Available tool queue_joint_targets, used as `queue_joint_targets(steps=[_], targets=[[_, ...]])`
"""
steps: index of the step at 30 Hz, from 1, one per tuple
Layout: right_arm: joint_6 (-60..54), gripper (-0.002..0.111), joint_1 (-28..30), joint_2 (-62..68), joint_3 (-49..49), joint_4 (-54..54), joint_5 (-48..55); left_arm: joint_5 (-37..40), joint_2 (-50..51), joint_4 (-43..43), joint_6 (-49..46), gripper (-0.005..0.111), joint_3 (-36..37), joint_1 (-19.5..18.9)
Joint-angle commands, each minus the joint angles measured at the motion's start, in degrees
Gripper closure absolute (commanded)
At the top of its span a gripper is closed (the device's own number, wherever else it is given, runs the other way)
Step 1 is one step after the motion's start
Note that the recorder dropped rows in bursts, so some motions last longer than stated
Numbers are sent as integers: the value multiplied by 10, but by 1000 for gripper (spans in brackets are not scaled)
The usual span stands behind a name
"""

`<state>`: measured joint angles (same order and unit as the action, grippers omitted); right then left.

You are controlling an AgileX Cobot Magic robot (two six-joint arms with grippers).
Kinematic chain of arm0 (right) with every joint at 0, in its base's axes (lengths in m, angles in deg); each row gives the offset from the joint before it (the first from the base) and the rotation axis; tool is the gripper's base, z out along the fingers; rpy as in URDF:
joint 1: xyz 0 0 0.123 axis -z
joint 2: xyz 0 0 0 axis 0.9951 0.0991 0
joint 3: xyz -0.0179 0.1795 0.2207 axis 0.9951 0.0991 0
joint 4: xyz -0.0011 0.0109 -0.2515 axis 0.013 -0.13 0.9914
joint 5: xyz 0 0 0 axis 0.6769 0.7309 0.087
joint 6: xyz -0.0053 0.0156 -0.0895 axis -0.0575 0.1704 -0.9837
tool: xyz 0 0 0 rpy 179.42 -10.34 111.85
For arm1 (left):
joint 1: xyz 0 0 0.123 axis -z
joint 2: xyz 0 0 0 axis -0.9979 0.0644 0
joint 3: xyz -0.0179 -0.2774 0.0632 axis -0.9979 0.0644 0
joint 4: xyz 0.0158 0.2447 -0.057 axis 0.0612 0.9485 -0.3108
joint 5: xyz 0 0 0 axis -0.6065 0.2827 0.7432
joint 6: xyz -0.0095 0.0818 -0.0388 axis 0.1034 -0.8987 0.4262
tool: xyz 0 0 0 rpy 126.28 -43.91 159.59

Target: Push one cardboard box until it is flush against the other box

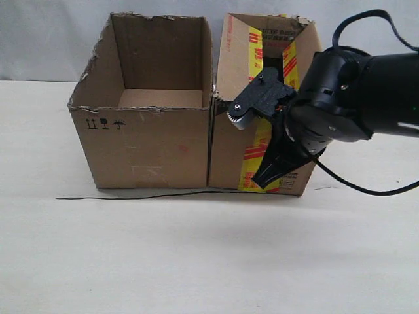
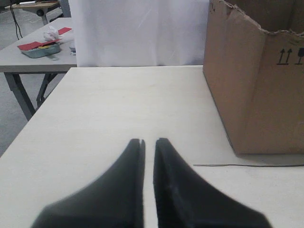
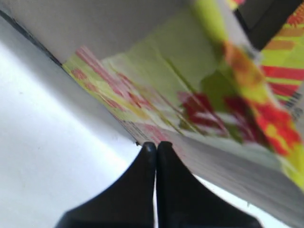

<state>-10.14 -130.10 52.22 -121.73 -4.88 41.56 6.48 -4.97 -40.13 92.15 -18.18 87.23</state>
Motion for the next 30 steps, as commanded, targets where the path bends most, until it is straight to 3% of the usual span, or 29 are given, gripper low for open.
queue_joint_targets(steps=[1, 8, 11, 15, 21, 26, 30], targets=[[-3, 108, 3, -42, -5, -7, 22, -7, -1, -4, 2, 107, 1, 5], [-86, 108, 5, -156, -5, -95, 0, -7, -1, -4, 2, 107, 1, 5], [-86, 108, 35, -192, -4, -95, -3, -7, -1, -4, 2, 107, 1, 5], [-84, 108, 135, -218, -4, -135, -45, -7, -1, -4, 2, 107, 1, 5], [-157, 108, 291, -216, -3, -324, -33, -7, -1, -4, 2, 107, 1, 5], [-336, 108, 273, -220, -10, -477, 91, -7, -1, -4, 2, 107, 1, 5], [-372, 108, 210, -211, 1, -449, 79, -7, -1, -4, 2, 107, 1, 5]])
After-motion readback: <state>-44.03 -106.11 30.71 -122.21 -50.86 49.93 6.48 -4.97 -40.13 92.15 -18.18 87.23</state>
